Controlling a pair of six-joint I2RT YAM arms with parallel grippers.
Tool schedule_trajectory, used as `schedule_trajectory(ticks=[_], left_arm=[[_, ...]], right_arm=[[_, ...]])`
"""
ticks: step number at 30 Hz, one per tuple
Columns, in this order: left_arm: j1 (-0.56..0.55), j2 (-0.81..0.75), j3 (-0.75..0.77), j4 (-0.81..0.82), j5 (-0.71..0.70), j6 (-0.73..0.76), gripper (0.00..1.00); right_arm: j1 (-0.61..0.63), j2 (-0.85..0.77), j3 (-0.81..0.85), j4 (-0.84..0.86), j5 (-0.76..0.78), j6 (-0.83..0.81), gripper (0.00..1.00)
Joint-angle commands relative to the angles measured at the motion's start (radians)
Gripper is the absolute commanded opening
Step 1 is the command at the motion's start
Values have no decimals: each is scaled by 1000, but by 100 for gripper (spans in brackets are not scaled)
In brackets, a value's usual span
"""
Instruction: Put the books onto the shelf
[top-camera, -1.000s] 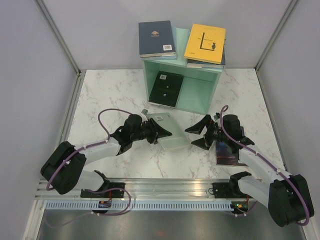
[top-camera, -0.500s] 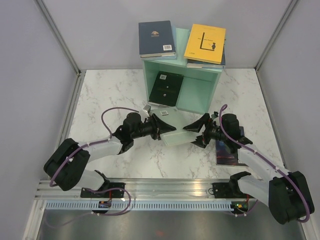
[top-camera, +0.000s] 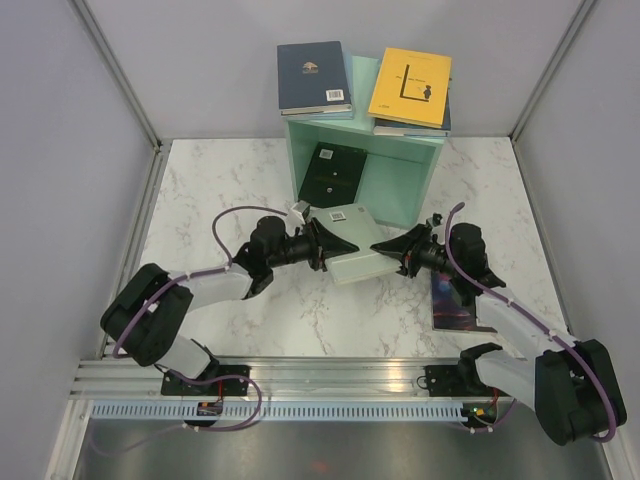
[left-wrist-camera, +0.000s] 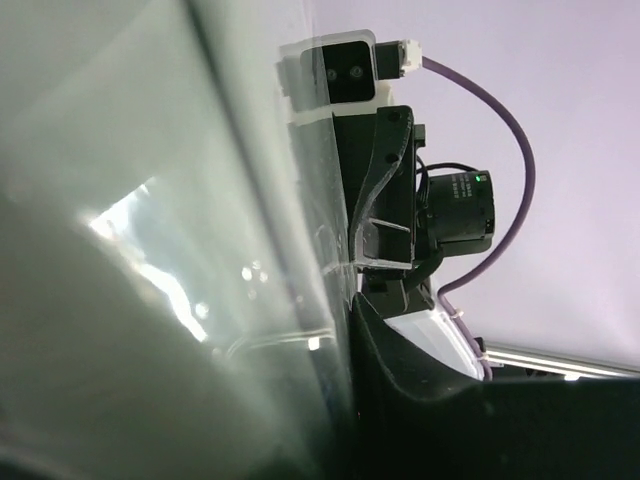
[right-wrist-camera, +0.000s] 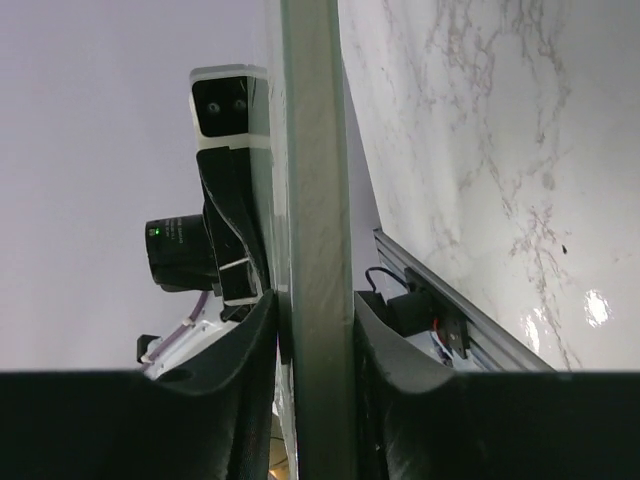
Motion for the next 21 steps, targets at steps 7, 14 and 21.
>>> schedule_trajectory(ticks=[7, 14, 21], left_arm=[[-39, 17, 237, -653, -36, 360, 52], [-7, -49, 369, -1226, -357, 586, 85], [68, -236, 369, -1464, -527, 635, 97]], right_arm=[[25, -14, 64, 168, -63, 58, 0], [24, -3, 92, 162, -45, 58, 0], [24, 80, 155, 205, 1, 51, 0]])
